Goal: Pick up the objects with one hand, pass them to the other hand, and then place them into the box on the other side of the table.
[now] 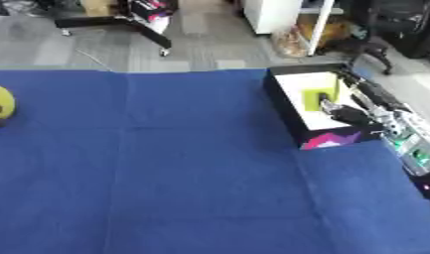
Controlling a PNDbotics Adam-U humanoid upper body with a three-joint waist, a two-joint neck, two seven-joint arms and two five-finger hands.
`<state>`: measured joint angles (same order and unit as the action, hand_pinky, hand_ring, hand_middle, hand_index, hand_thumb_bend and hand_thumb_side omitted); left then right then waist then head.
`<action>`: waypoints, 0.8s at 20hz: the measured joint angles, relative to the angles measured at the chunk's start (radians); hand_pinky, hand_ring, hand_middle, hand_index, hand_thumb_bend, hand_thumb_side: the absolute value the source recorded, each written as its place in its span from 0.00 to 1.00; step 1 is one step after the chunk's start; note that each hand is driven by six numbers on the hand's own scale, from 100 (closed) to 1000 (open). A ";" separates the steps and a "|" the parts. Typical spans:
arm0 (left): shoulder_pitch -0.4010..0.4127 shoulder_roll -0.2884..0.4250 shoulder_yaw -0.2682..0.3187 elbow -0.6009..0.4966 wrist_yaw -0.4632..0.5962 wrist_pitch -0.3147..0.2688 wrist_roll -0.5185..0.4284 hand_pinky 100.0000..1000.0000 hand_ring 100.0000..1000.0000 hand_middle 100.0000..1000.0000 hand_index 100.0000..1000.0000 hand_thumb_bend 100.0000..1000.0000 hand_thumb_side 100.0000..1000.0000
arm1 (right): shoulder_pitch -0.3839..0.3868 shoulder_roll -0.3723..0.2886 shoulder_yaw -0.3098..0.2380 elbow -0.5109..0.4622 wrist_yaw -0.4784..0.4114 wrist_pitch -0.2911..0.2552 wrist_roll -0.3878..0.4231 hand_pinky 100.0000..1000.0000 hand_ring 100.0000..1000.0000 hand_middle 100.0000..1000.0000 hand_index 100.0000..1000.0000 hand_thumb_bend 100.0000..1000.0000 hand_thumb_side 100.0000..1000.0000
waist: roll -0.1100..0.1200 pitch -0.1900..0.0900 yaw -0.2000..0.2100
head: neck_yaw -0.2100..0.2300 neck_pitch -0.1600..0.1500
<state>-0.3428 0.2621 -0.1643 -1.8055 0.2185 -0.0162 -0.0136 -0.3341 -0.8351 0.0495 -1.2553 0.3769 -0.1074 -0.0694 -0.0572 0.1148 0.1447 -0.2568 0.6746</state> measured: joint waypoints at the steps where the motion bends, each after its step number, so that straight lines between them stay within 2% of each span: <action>1: 0.000 0.000 0.000 0.000 0.000 0.000 0.000 0.73 0.72 0.72 0.82 0.48 0.70 | 0.000 0.000 0.000 -0.001 -0.013 0.007 -0.006 0.97 1.00 1.00 1.00 0.00 1.00 | 0.000 0.000 0.000 | 0.000 0.000; 7: 0.000 0.000 0.000 0.000 0.000 -0.001 0.001 0.73 0.72 0.72 0.82 0.48 0.70 | 0.000 0.000 0.000 -0.002 -0.052 0.045 -0.027 0.97 1.00 1.00 1.00 0.00 1.00 | 0.000 0.000 0.000 | 0.000 0.000; 16: 0.000 0.000 0.000 0.000 0.000 -0.002 0.000 0.73 0.72 0.72 0.82 0.47 0.70 | 0.000 0.000 0.001 -0.002 -0.075 0.072 -0.028 0.97 1.00 1.00 1.00 0.00 1.00 | 0.000 0.000 0.001 | -0.004 0.000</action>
<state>-0.3428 0.2621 -0.1643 -1.8055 0.2185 -0.0184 -0.0133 -0.3341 -0.8355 0.0507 -1.2573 0.3023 -0.0354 -0.0969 -0.0575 0.1148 0.1453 -0.2610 0.6746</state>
